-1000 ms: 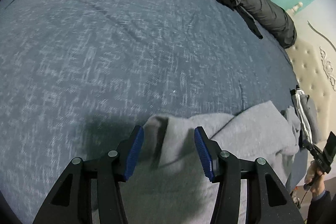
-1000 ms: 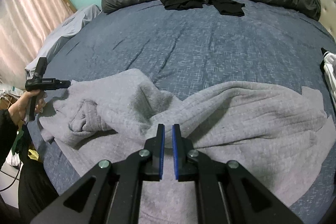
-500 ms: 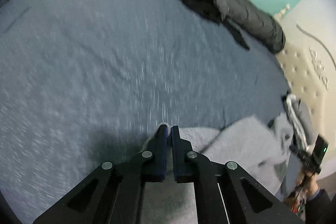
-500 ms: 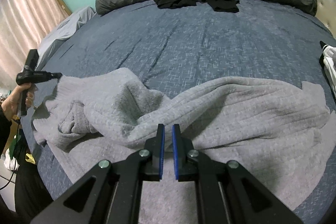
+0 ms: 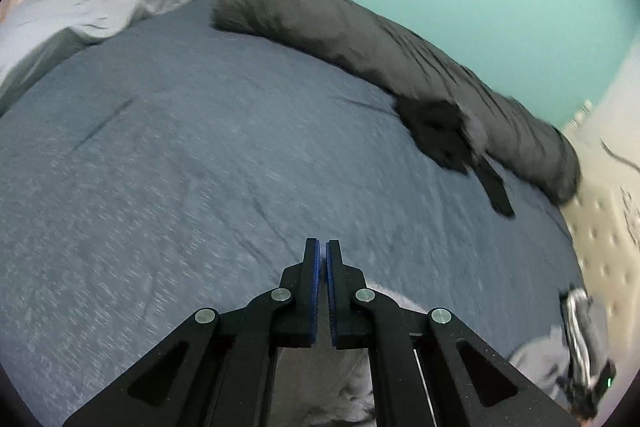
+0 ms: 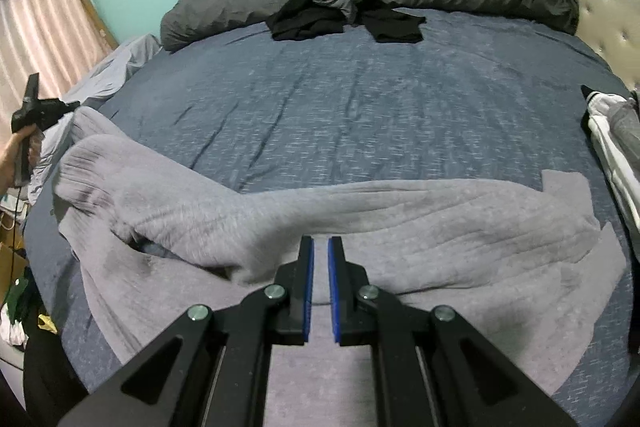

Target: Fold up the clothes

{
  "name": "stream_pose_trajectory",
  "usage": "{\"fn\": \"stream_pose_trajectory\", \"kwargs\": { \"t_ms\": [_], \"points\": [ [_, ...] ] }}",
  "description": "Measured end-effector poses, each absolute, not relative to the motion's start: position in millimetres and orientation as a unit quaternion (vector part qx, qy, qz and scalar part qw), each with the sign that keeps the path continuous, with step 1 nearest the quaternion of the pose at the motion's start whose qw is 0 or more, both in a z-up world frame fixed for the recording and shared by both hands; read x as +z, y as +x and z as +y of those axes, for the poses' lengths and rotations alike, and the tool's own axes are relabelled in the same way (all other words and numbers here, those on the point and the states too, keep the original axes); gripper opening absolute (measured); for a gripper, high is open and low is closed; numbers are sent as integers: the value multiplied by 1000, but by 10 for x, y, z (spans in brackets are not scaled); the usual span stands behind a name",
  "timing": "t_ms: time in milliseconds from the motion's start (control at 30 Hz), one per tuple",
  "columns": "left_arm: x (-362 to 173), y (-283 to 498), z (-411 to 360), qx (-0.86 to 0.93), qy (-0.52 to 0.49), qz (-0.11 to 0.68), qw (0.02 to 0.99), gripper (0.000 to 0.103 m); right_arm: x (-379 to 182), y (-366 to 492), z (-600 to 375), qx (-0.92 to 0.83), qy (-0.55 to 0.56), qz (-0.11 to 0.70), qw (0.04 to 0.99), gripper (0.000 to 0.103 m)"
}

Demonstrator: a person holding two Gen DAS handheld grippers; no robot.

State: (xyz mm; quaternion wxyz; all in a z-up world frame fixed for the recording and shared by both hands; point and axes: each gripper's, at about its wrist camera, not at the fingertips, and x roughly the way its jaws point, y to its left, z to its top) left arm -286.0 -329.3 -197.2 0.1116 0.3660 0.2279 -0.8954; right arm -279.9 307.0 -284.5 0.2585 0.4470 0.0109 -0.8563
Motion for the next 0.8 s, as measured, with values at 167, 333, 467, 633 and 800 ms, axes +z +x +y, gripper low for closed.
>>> {"fn": "stream_pose_trajectory", "kwargs": {
  "t_ms": [167,333,467,633,800],
  "points": [
    [-2319,-2967,-3367,-876,411,220,126,0,-2921,-2893,3279,-862,450,13,231,6],
    [-2679,-2991,-3304,-863,441,222,108,0,-2999,-3079,3591,-868,460,2,187,6],
    [-2910,-3040,-3199,-850,474,208,96,0,-3041,-3305,3813,-869,474,-1,139,14],
    [-3134,-3087,-3133,-840,501,187,93,12,-3017,-3628,4051,-874,480,-7,80,51],
    [-3195,-3170,-3178,-839,504,183,94,31,-3114,-3997,4281,-858,512,-11,22,59]
  ]
}}
